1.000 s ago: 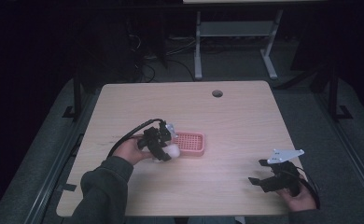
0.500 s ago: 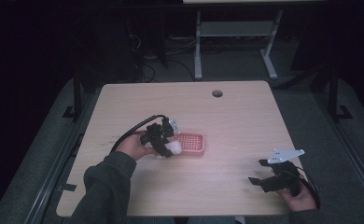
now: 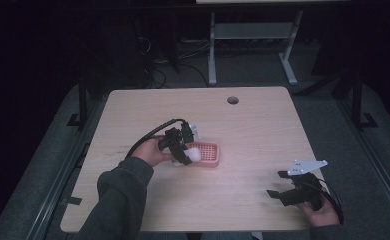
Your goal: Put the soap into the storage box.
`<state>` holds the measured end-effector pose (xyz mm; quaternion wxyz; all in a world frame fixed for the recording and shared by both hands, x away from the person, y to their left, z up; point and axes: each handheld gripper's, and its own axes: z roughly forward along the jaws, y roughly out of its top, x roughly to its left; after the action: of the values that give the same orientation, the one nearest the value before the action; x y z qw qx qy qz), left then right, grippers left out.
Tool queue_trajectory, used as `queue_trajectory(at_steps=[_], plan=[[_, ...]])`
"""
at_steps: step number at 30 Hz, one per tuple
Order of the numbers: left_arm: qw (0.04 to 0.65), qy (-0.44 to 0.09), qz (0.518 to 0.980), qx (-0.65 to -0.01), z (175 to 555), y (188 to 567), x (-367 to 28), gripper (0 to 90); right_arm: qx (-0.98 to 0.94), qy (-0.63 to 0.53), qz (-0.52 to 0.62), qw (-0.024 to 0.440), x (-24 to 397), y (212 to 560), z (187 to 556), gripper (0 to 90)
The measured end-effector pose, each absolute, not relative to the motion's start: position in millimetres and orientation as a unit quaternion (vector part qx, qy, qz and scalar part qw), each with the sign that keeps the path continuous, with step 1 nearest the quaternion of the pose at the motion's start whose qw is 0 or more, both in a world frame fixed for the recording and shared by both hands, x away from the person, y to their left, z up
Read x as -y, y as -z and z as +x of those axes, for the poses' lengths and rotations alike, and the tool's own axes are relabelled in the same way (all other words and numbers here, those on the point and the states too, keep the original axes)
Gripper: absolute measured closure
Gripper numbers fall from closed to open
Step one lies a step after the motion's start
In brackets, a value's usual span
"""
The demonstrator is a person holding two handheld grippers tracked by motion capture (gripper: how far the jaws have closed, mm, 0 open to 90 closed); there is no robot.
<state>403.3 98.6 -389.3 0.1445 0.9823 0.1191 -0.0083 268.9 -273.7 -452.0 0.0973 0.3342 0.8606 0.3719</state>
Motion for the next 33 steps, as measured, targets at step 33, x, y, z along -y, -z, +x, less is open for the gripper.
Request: queue_trajectory(at_steps=[33], plan=[[0.145, 0.009, 0.984, -0.101, 427, 382, -58, 50.0, -0.858, -0.377, 0.335, 0.094, 277, 453, 270, 17.5]])
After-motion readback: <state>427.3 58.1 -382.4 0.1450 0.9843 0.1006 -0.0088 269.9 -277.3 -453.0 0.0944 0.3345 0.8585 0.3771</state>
